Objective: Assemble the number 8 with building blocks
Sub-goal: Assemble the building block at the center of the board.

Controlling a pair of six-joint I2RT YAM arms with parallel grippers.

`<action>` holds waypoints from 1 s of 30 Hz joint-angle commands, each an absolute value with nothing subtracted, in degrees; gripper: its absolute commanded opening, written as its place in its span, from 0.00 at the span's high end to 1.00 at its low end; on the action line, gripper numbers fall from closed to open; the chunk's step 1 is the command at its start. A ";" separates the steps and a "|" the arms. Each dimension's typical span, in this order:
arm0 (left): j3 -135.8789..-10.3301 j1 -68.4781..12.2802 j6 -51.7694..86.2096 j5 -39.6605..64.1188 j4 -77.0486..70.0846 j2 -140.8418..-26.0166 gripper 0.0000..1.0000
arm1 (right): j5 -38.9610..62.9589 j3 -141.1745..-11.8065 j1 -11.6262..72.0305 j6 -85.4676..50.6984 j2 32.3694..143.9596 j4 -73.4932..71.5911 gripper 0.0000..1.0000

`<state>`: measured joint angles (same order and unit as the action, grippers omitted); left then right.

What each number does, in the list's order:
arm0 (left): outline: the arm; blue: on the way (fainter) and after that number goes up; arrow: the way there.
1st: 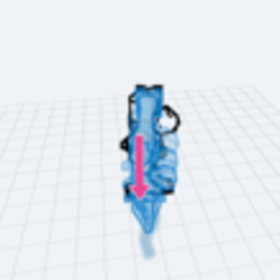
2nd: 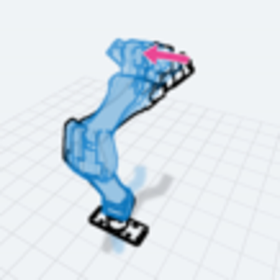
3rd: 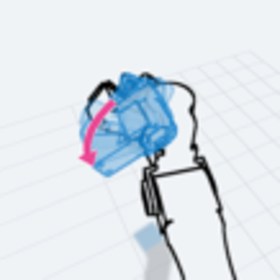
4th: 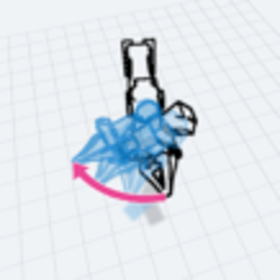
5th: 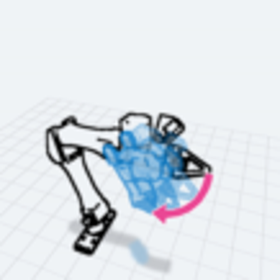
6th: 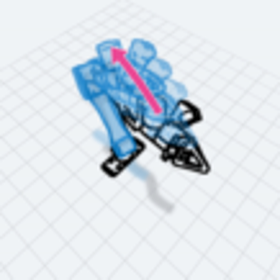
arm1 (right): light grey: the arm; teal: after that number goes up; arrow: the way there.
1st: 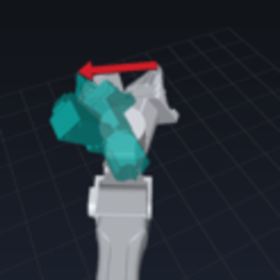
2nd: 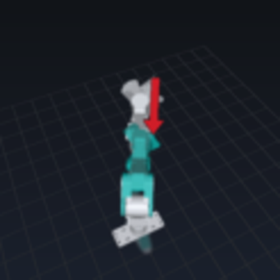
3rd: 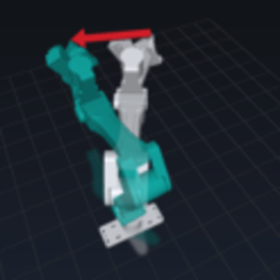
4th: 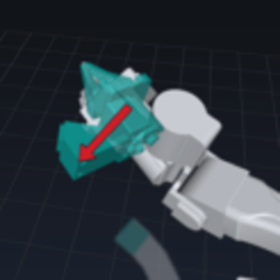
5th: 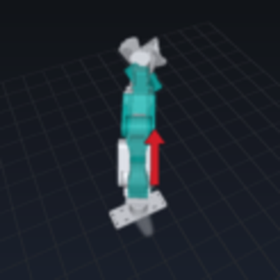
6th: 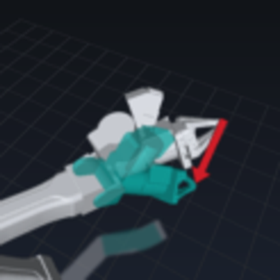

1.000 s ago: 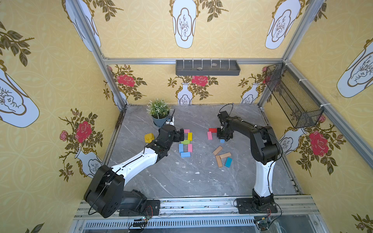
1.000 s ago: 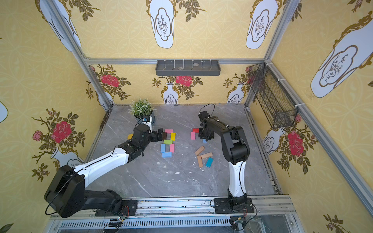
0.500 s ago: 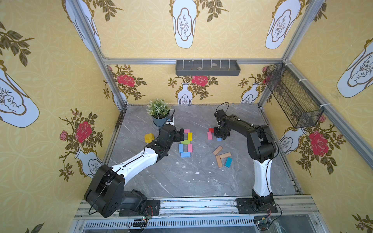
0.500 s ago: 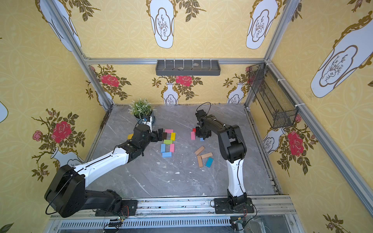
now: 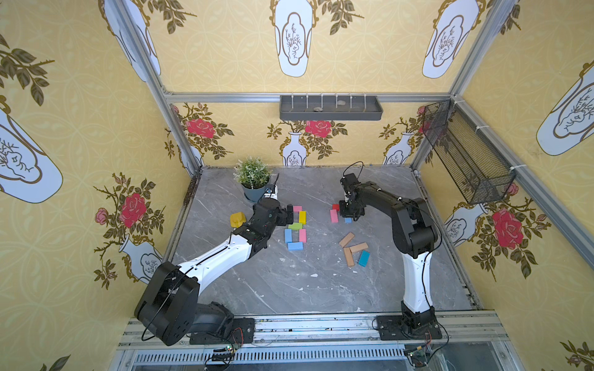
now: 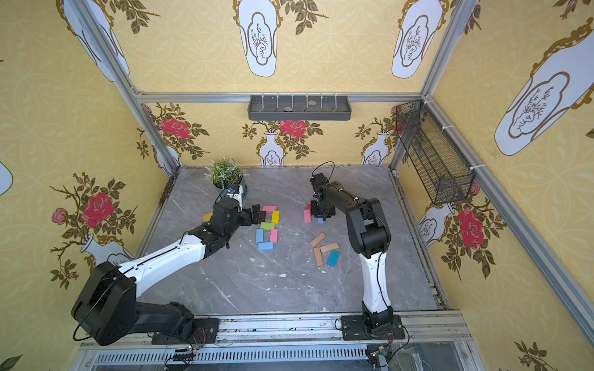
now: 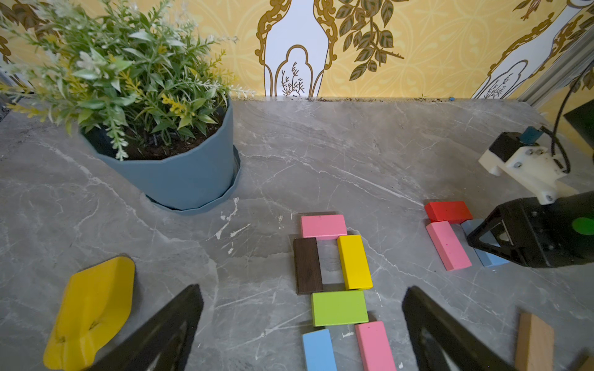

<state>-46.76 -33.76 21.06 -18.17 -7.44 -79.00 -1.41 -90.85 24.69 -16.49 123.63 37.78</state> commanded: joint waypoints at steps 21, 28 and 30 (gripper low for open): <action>-47.38 -33.66 21.19 -17.93 -7.82 -79.91 0.00 | 0.35 -89.83 24.78 -17.34 121.64 38.71 0.40; -47.38 -33.66 21.18 -18.02 -7.82 -79.83 0.00 | -1.22 -85.20 26.14 -18.68 112.24 40.32 0.23; -47.41 -33.66 21.19 -17.97 -7.78 -79.85 0.00 | -1.10 -82.01 26.86 -19.68 109.00 40.34 0.19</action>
<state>-47.16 -33.76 21.06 -17.98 -7.25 -79.59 -0.45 -84.47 26.24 -18.00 111.59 38.87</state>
